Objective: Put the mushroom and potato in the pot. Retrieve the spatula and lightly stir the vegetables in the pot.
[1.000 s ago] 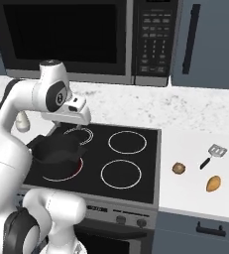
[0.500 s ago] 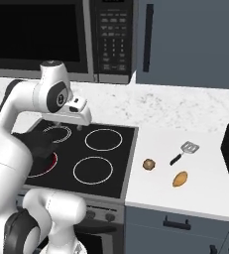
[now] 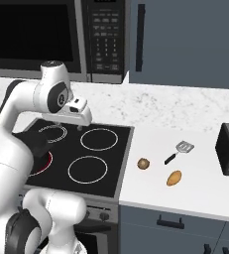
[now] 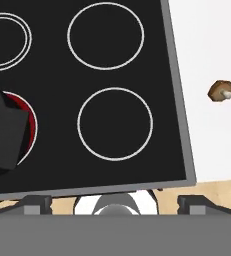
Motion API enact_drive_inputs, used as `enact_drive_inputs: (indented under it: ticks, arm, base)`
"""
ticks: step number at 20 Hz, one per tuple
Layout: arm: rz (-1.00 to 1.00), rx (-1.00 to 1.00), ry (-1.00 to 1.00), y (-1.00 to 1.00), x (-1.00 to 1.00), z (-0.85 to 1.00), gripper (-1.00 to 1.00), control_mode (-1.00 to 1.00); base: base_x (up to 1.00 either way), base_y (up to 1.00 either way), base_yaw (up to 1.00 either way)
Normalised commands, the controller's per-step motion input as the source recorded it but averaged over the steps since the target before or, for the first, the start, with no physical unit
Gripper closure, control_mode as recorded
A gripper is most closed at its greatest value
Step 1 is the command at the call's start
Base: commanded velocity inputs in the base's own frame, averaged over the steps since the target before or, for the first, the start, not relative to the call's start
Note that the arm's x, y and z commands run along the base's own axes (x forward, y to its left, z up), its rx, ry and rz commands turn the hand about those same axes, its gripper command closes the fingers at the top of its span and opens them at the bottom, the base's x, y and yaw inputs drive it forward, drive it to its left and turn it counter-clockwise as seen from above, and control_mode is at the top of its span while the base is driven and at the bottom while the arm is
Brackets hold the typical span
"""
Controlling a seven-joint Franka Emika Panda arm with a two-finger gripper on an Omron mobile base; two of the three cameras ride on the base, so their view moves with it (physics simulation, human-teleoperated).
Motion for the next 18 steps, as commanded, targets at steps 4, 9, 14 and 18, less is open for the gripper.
enact_drive_inputs:
  ticks: [4,9,14,18]
  arm:
    - [-0.01,0.0,0.0,-0.71,-0.09,-0.07,-1.0,-1.0]
    - [-0.1,-0.09,0.0,-1.0,-0.04,-0.04,-1.0,-1.0]
    - [-0.11,-0.03,0.07,-1.0,0.29,-0.68,-1.0,-1.0]
    - [-0.02,-0.06,0.05,-0.92,0.67,-1.0,-1.0,-1.0]
  base:
    - [0.0,0.0,0.0]
    - [0.0,0.0,0.0]
    - [0.0,0.0,0.0]
    - [0.0,0.0,0.0]
